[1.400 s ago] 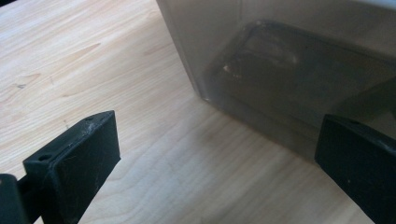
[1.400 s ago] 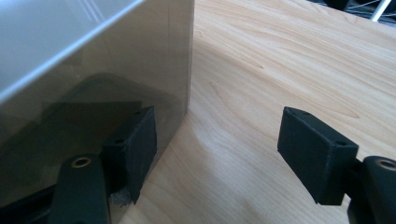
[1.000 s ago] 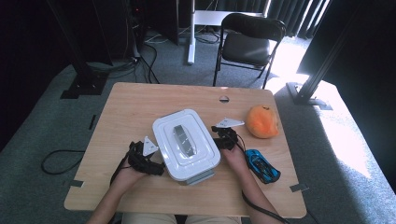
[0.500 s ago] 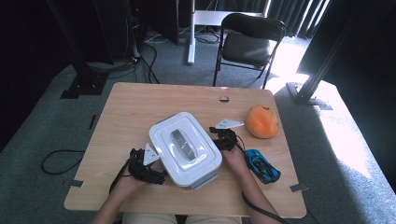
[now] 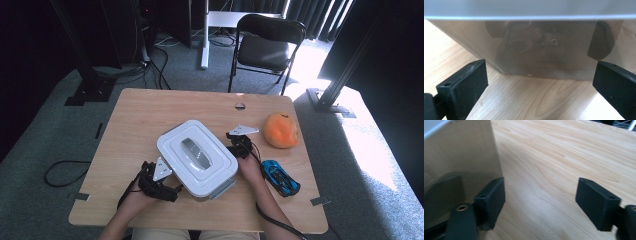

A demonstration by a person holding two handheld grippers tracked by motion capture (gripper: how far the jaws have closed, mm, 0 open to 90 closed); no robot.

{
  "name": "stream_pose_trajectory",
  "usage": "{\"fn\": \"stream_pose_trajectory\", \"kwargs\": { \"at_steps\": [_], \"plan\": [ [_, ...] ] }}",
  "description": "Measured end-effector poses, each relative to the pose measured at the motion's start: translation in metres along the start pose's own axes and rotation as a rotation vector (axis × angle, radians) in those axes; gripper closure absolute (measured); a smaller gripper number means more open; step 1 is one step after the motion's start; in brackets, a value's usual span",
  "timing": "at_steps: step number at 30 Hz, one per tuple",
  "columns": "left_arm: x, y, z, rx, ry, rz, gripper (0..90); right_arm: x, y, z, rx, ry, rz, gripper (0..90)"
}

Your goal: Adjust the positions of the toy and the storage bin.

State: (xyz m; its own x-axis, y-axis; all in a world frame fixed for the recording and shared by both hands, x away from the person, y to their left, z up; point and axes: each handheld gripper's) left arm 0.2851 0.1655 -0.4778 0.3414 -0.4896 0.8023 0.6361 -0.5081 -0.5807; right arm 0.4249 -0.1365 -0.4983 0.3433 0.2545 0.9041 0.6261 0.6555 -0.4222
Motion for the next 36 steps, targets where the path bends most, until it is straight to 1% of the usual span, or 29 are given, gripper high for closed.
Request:
{"fn": "stream_pose_trajectory", "kwargs": {
  "at_steps": [2,5,6,7,8,10,13,15,16,17,18,19,20,21,22,23,24,25,26,27,28,30,31,33,34,36],
  "plan": [
    [-0.002,-0.001,0.003,-0.006,-0.006,0.004,0.4,0.000,-0.002,-0.001,-0.019,-0.010,0.009,18.2],
    [-0.004,-0.001,0.004,-0.005,-0.008,0.006,0.4,0.001,-0.007,-0.003,-0.044,-0.007,0.028,18.1],
    [-0.005,-0.002,0.005,-0.009,-0.005,0.011,0.4,0.002,-0.010,-0.004,-0.049,0.006,0.030,18.1],
    [-0.006,-0.002,0.006,-0.011,-0.005,0.014,0.4,0.003,-0.013,-0.006,-0.042,0.030,0.037,18.0],
    [-0.008,-0.003,0.008,-0.014,-0.007,0.017,0.4,0.004,-0.017,-0.007,-0.044,0.045,0.027,17.0],
    [-0.012,-0.003,0.011,-0.008,-0.016,0.029,0.4,0.007,-0.024,-0.007,-0.068,0.055,0.029,14.6],
    [-0.019,-0.004,0.017,0.006,-0.029,0.035,0.4,0.010,-0.031,-0.005,-0.084,0.025,0.064,14.6],
    [-0.023,-0.004,0.021,0.008,-0.057,0.030,0.4,0.009,-0.036,-0.005,-0.079,0.013,0.063,16.1],
    [-0.024,-0.004,0.022,0.013,-0.061,0.033,0.4,0.008,-0.039,-0.006,-0.088,0.009,0.061,16.1],
    [-0.026,-0.004,0.023,0.016,-0.064,0.035,0.4,0.006,-0.041,-0.007,-0.099,0.013,0.061,16.1],
    [-0.027,-0.005,0.025,0.015,-0.071,0.032,0.4,0.005,-0.043,-0.009,-0.099,0.025,0.063,14.9],
    [-0.028,-0.005,0.026,0.014,-0.079,0.031,0.4,0.003,-0.045,-0.010,-0.094,0.036,0.063,11.5],
    [-0.029,-0.006,0.028,0.018,-0.087,0.028,0.4,0.001,-0.047,-0.011,-0.100,0.035,0.065,11.6],
    [-0.030,-0.007,0.029,0.022,-0.087,0.031,0.4,0.000,-0.049,-0.011,-0.123,0.026,0.076,11.6],
    [-0.032,-0.007,0.030,0.023,-0.094,0.029,0.4,-0.001,-0.051,-0.011,-0.131,0.021,0.086,11.0],
    [-0.033,-0.007,0.032,0.025,-0.096,0.034,0.4,-0.003,-0.054,-0.011,-0.121,0.026,0.089,10.9],
    [-0.034,-0.008,0.034,0.028,-0.098,0.037,0.4,-0.004,-0.057,-0.011,-0.115,0.037,0.080,10.7],
    [-0.035,-0.008,0.035,0.030,-0.103,0.038,0.4,-0.005,-0.060,-0.011,-0.097,0.043,0.075,10.4],
    [-0.037,-0.008,0.036,0.030,-0.106,0.037,0.4,-0.006,-0.062,-0.010,-0.098,0.044,0.078,10.4],
    [-0.038,-0.009,0.037,0.031,-0.110,0.039,0.4,-0.007,-0.064,-0.008,-0.115,0.038,0.079,10.4],
    [-0.039,-0.009,0.038,0.034,-0.111,0.041,0.4,-0.008,-0.066,-0.007,-0.110,0.032,0.085,10.4],
    [-0.042,-0.010,0.041,0.038,-0.121,0.045,0.4,-0.011,-0.070,-0.005,-0.128,0.046,0.088,10.4],
    [-0.044,-0.010,0.041,0.041,-0.125,0.044,0.4,-0.013,-0.072,-0.004,-0.109,0.047,0.091,10.4],
    [-0.047,-0.012,0.044,0.047,-0.133,0.049,0.4,-0.017,-0.076,-0.001,-0.115,0.045,0.101,10.5],
    [-0.049,-0.013,0.046,0.049,-0.134,0.052,0.4,-0.019,-0.078,-0.001,-0.102,0.054,0.105,10.5],
    [-0.052,-0.015,0.049,0.056,-0.141,0.056,0.4,-0.022,-0.085,0.000,-0.114,0.049,0.093,11.8]
  ]
}}
Point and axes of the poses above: each handheld gripper's, and its own axes: y roughly forward along the jaws, x roughly out of its top, z roughly to its left, and after that the axes turned 6 degrees about -z, right-handed
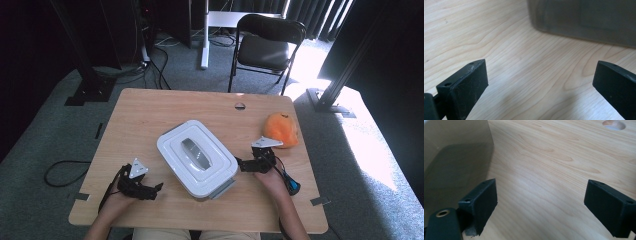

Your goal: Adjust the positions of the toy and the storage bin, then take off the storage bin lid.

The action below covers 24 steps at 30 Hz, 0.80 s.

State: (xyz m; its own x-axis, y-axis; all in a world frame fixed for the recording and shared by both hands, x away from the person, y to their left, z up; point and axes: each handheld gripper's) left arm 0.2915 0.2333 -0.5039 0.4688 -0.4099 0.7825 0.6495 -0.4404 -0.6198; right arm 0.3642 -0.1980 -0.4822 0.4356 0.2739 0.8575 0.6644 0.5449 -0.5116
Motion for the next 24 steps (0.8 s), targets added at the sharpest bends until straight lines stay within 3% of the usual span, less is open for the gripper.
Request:
{"fn": "stream_pose_trajectory", "kwargs": {
  "at_steps": [12,24],
  "plan": [
    [-0.017,-0.012,0.023,0.045,-0.048,0.014,0.4,-0.014,-0.035,-0.001,0.024,0.030,0.007,11.1],
    [-0.027,-0.014,0.034,0.062,-0.082,0.018,0.4,-0.007,-0.067,0.004,0.001,0.059,-0.060,11.1]
  ]
}}
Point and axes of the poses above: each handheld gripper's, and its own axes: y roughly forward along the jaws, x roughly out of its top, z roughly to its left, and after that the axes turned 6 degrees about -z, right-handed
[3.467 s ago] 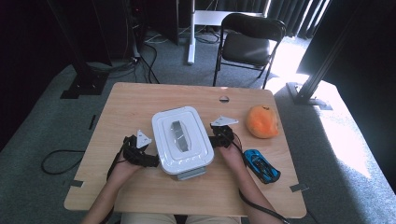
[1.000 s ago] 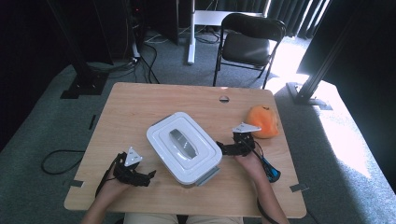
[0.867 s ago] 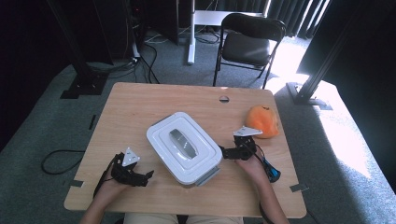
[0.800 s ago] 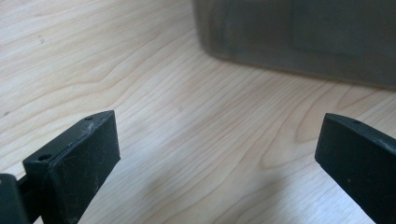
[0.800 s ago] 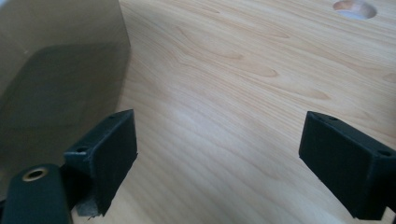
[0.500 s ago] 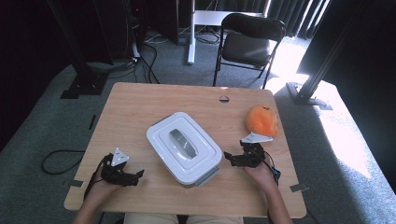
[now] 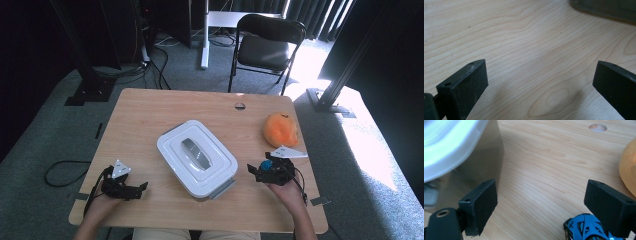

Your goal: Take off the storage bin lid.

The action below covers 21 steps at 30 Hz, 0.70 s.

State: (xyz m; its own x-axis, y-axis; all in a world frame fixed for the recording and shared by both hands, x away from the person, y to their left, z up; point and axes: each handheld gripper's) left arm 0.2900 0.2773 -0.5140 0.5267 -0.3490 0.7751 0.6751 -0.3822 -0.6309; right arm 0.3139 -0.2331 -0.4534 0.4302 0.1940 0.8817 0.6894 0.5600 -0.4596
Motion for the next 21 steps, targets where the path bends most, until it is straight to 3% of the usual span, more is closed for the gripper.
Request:
{"fn": "stream_pose_trajectory", "kwargs": {
  "at_steps": [10,13,21],
  "plan": [
    [-0.006,0.001,0.006,0.010,-0.018,0.007,0.4,0.025,-0.018,0.014,0.009,-0.029,-0.053,11.3],
    [-0.007,0.002,0.007,0.010,-0.017,0.009,0.4,0.028,-0.018,0.015,0.004,-0.036,-0.057,11.4],
    [-0.010,0.003,0.012,0.004,-0.034,0.012,0.4,0.044,-0.017,0.025,0.048,-0.042,-0.074,13.0]
  ]
}}
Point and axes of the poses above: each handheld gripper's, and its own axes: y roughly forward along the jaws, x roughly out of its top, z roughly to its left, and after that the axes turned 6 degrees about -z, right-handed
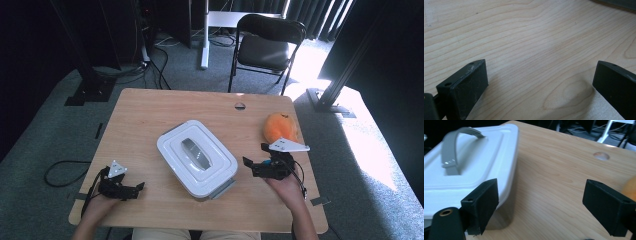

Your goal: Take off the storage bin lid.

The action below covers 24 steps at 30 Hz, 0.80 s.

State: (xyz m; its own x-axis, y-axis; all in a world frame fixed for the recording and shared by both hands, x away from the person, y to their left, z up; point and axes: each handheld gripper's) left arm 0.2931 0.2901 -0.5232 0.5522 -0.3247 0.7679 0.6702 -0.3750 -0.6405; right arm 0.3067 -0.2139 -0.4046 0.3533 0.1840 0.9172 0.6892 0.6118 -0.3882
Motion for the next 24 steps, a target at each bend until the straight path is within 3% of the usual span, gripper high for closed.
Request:
{"fn": "stream_pose_trajectory", "kwargs": {
  "at_steps": [16,24],
  "plan": [
    [0.000,0.002,-0.002,0.004,0.005,0.018,0.5,0.029,0.028,0.034,0.085,-0.067,0.007,13.0],
    [0.000,0.002,-0.002,0.005,0.006,0.019,0.4,0.038,0.039,0.050,0.093,-0.082,0.002,13.0]
  ]
}}
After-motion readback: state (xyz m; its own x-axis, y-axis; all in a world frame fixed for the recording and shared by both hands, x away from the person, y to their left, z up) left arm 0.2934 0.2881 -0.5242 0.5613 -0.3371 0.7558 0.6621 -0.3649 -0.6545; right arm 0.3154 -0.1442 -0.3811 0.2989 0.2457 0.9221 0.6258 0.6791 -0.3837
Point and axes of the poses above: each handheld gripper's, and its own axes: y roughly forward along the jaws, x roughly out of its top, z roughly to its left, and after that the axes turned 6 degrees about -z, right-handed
